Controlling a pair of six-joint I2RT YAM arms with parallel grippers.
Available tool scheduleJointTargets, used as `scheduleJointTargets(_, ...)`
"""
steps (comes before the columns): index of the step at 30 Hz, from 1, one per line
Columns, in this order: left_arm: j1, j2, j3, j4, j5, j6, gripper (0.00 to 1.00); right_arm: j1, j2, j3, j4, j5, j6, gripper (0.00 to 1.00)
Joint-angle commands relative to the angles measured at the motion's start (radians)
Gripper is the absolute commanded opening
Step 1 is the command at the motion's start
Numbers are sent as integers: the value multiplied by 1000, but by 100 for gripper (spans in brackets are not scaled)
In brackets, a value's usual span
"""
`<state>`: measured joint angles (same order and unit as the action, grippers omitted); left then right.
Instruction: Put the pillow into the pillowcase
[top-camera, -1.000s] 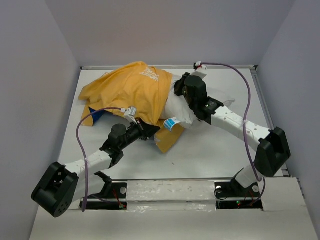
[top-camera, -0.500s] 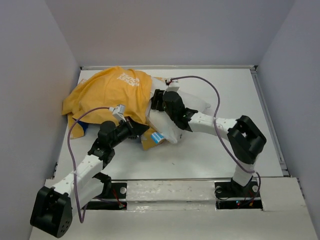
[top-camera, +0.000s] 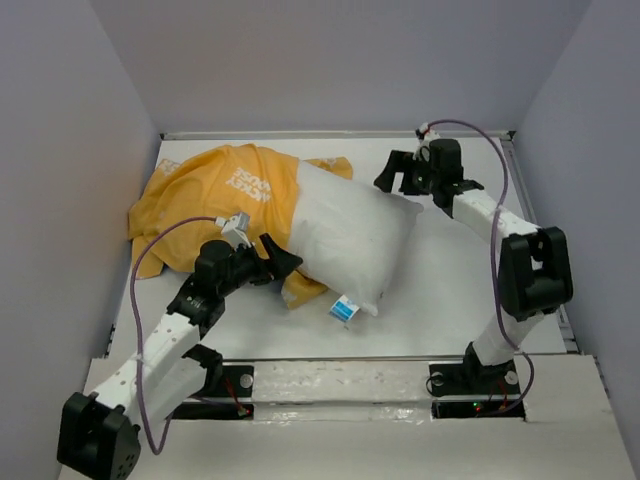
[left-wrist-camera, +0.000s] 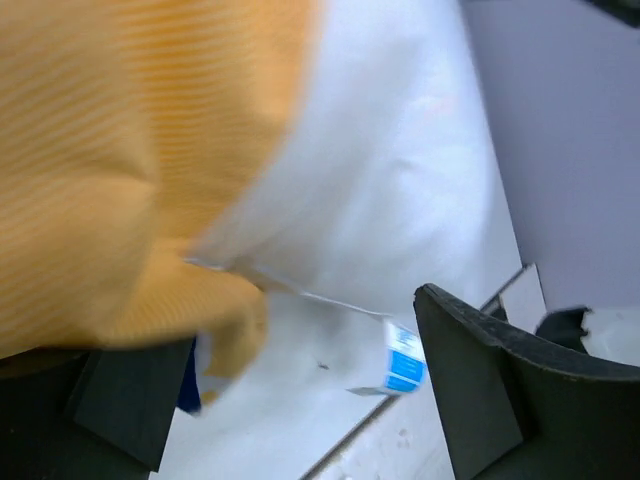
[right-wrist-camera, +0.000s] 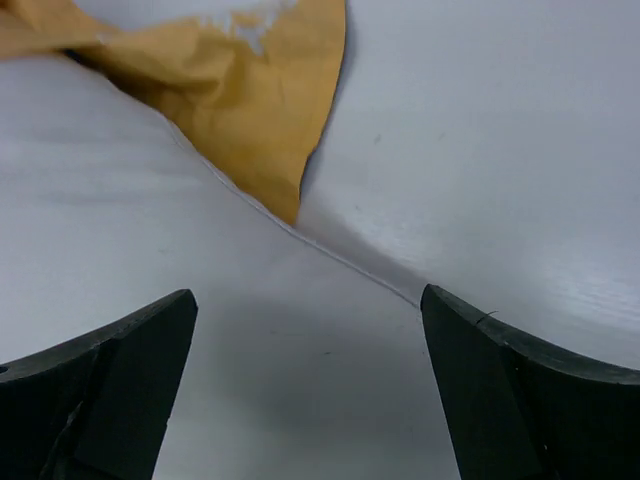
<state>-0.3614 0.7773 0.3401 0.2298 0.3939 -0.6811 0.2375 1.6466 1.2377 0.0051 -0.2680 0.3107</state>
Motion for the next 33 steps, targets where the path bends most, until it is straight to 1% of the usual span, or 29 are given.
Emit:
scheduleJointTargets(1, -236, -80, 449, -333, -214, 153, 99, -4, 166, 52, -117, -418, -61, 95)
scheduleJointTargets(2, -261, -57, 492, -348, -275, 166, 99, -4, 174, 40, -96, -469, -41, 77)
scheduleJointTargets(3, -269, -23, 531, -359, -303, 182, 99, -4, 159, -45, 2, -520, -12, 65)
scheduleJointTargets(4, -266, 14, 590, -377, -343, 201, 99, 9, 128, -113, 85, -596, 14, 47)
scheduleJointTargets(5, -264, 113, 620, -385, -380, 244, 99, 19, 87, -186, 148, -587, 96, 19)
scheduleJointTargets(6, -261, 175, 658, -401, -489, 265, 99, 45, 34, -263, 203, -564, 131, 0)
scheduleJointTargets(7, -261, 291, 738, -423, -545, 288, 99, 68, -93, -417, 299, -492, 196, 0)
scheduleJointTargets(8, -254, 351, 773, -428, -597, 345, 99, 100, -166, -493, 338, -426, 226, 0)
scheduleJointTargets(9, -234, 417, 821, -446, -587, 368, 99, 205, -298, -554, 354, -283, 240, 0)
scheduleJointTargets(10, -219, 475, 912, -481, -564, 394, 99, 267, -353, -616, 320, -195, 237, 0)
scheduleJointTargets(11, -211, 590, 957, -504, -535, 464, 99, 328, -394, -633, 284, -118, 240, 0)
scheduleJointTargets(13, -226, 724, 1080, -602, -521, 523, 99, 454, -476, -674, 239, 22, 257, 0)
scheduleJointTargets(14, -235, 752, 1106, -627, -518, 582, 99, 480, -499, -688, 210, 68, 269, 0)
scheduleJointTargets(17, -255, 813, 1125, -707, -570, 644, 99, 558, -566, -713, 181, 206, 278, 0)
scheduleJointTargets(18, -255, 824, 1114, -725, -576, 656, 99, 588, -573, -715, 171, 245, 275, 0)
scheduleJointTargets(19, -260, 832, 1072, -727, -590, 675, 99, 618, -570, -709, 171, 307, 269, 0)
scheduleJointTargets(20, -263, 844, 1047, -715, -598, 675, 99, 684, -539, -696, 167, 337, 260, 0)
scheduleJointTargets(22, -266, 859, 989, -638, -598, 675, 84, 750, -496, -661, 188, 413, 255, 0)
scheduleJointTargets(23, -271, 887, 985, -612, -593, 675, 70, 776, -473, -653, 205, 430, 260, 0)
scheduleJointTargets(24, -275, 902, 985, -578, -561, 677, 35, 810, -431, -637, 248, 437, 264, 0)
scheduleJointTargets(25, -280, 921, 1016, -549, -526, 670, 23, 824, -410, -623, 262, 438, 265, 0)
scheduleJointTargets(26, -287, 971, 1048, -534, -488, 657, 0, 836, -381, -610, 269, 447, 271, 0)
scheduleJointTargets(29, -361, 1056, 1206, -497, -489, 652, 0, 847, -389, -593, 265, 550, 304, 0)
scheduleJointTargets(30, -381, 1077, 1258, -489, -465, 650, 0, 847, -399, -595, 260, 584, 314, 0)
scheduleJointTargets(31, -399, 1097, 1371, -481, -440, 647, 0, 847, -431, -598, 262, 643, 324, 0)
scheduleJointTargets(32, -430, 1140, 1425, -471, -405, 646, 0, 847, -445, -607, 265, 674, 324, 0)
scheduleJointTargets(33, -442, 1158, 1482, -463, -329, 640, 0, 847, -453, -606, 262, 705, 321, 0)
